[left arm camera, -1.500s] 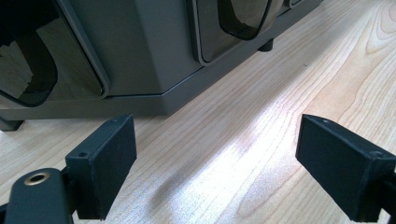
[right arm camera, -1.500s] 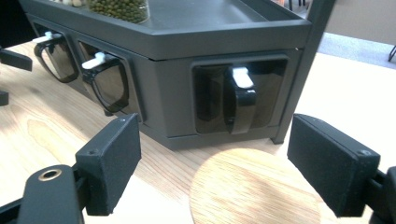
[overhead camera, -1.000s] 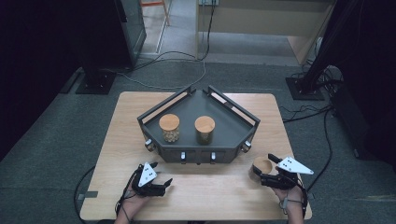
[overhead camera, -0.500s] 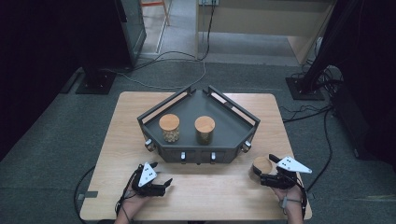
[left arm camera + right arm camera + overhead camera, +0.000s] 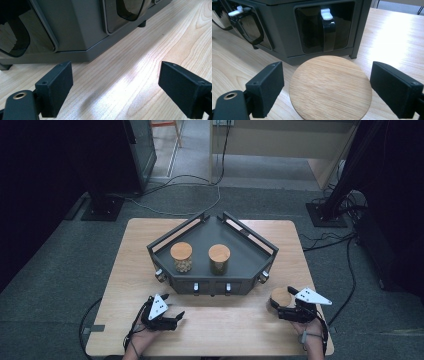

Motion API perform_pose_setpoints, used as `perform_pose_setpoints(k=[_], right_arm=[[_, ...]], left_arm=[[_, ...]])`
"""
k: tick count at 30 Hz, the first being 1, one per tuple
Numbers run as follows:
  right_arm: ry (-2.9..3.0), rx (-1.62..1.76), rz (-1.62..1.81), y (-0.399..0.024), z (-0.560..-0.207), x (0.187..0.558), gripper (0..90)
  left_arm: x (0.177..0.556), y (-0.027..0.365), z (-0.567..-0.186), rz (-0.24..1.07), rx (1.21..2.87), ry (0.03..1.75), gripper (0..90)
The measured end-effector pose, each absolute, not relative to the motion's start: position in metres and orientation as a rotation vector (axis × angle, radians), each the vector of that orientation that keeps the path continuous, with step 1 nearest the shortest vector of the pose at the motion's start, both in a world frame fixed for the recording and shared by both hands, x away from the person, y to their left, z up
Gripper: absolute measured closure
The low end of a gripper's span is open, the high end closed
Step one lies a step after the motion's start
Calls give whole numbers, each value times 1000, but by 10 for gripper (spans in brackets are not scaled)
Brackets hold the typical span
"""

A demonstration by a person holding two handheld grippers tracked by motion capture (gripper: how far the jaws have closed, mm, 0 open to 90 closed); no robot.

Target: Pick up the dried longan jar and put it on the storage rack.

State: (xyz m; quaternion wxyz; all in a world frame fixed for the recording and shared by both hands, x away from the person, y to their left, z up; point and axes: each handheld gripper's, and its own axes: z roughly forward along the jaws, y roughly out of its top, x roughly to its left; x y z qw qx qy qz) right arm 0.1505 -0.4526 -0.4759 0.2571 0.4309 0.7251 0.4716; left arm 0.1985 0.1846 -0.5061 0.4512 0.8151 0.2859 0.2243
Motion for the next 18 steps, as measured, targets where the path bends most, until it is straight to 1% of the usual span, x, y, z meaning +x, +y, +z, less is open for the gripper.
perform_pose_setpoints(k=[18], right_arm=[[2042, 1196, 1166, -442, -478, 162, 122]], left_arm=[[199, 185, -506, 554, 2014, 706, 123]])
